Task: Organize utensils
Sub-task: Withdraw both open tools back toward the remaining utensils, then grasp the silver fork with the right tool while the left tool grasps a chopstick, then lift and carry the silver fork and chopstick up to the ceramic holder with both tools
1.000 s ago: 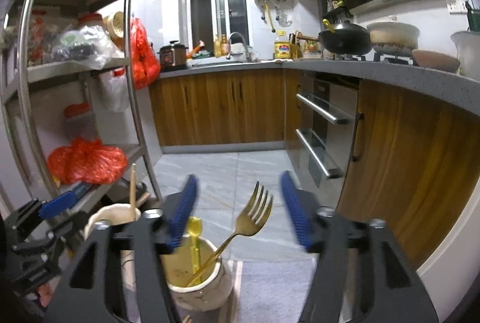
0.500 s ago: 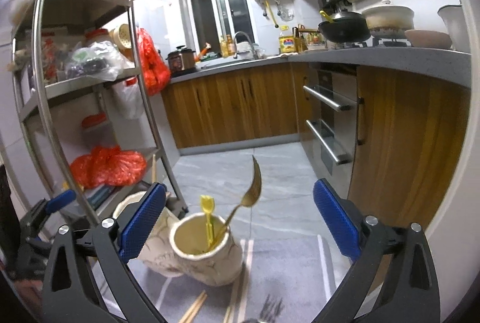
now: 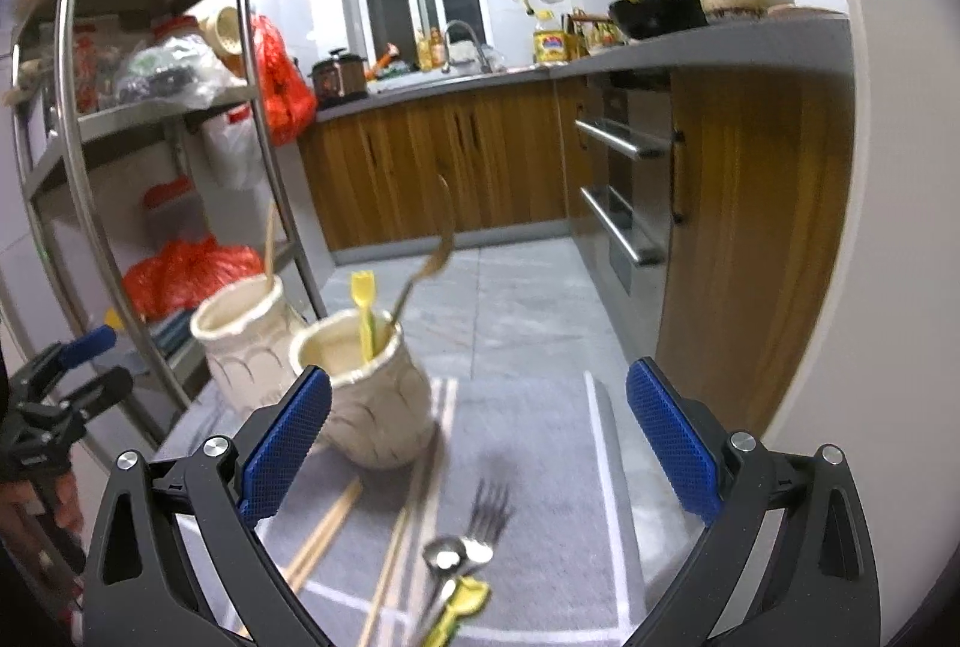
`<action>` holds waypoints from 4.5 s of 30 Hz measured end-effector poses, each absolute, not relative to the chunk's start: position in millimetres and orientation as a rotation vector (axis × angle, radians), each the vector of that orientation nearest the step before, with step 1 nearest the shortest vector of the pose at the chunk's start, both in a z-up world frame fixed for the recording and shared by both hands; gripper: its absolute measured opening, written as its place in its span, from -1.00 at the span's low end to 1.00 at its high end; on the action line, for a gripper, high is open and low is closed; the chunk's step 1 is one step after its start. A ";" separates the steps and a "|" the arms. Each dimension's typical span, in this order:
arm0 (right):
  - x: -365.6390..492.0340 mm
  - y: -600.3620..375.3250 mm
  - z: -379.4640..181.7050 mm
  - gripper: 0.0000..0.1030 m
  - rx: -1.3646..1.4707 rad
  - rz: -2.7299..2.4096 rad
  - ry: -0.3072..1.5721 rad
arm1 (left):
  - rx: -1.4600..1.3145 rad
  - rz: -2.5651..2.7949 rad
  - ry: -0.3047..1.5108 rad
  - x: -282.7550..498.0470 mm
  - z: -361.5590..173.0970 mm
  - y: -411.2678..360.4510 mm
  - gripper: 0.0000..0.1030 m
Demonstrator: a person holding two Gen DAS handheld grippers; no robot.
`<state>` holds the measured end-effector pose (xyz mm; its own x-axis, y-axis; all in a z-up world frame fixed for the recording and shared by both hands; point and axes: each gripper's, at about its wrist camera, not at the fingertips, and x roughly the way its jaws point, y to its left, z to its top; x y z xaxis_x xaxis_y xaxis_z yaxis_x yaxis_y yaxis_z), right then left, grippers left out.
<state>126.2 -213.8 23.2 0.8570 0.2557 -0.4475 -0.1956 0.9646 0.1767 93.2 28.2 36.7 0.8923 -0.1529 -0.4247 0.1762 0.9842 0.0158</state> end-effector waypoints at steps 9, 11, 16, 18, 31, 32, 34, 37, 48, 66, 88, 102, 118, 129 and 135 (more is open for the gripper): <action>122.2 -221.4 -4.5 0.90 0.096 0.211 0.550 | 0.064 -0.198 0.547 89.2 5.2 14.0 0.89; 121.8 -222.9 -8.8 0.90 0.095 0.208 0.563 | 0.063 -0.200 0.570 89.4 -1.6 11.4 0.89; 121.7 -223.6 -16.7 0.90 0.075 0.205 0.585 | 0.065 -0.204 0.661 90.2 -22.6 -0.7 0.89; 122.4 -224.2 -18.6 0.90 0.074 0.206 0.592 | 0.067 -0.207 0.697 91.3 -29.2 -6.3 0.89; 124.0 -228.1 -26.6 0.90 0.074 0.207 0.619 | 0.174 -0.178 0.830 93.4 -58.7 -33.3 0.89; 124.7 -227.0 -27.0 0.90 0.071 0.207 0.621 | 0.173 -0.182 0.844 94.8 -60.2 -34.3 0.89; 125.5 -225.5 -28.8 0.90 0.059 0.207 0.627 | 0.176 -0.188 0.854 95.2 -61.7 -35.8 0.89; 126.7 -224.9 -31.4 0.90 0.052 0.206 0.637 | 0.189 -0.196 0.858 94.9 -62.2 -38.2 0.89; 138.7 -220.6 -45.1 0.90 0.014 0.234 0.702 | 0.233 -0.190 0.905 100.5 -71.2 -49.5 0.75; 199.0 -197.4 -69.2 -0.46 0.088 0.419 0.904 | 0.157 -0.305 0.926 108.0 -66.4 -67.7 -0.85; 136.6 -210.0 2.3 -0.94 0.044 0.385 0.628 | 0.107 -0.375 0.828 101.9 -58.5 -21.5 -0.89; 104.9 -206.5 39.6 -0.94 0.023 0.368 0.490 | 0.138 -0.383 0.561 62.4 -24.4 -3.1 -0.89; 112.3 -196.1 74.9 -0.94 0.019 0.355 0.399 | 0.012 -0.353 0.349 65.6 33.7 25.2 -0.89; 142.3 -184.4 119.0 -0.94 0.036 0.288 0.297 | -0.213 -0.380 0.272 148.0 67.1 53.9 -0.89; 156.8 -178.7 133.4 -0.94 0.046 0.210 0.233 | -0.280 -0.345 0.262 192.0 66.2 52.7 -0.89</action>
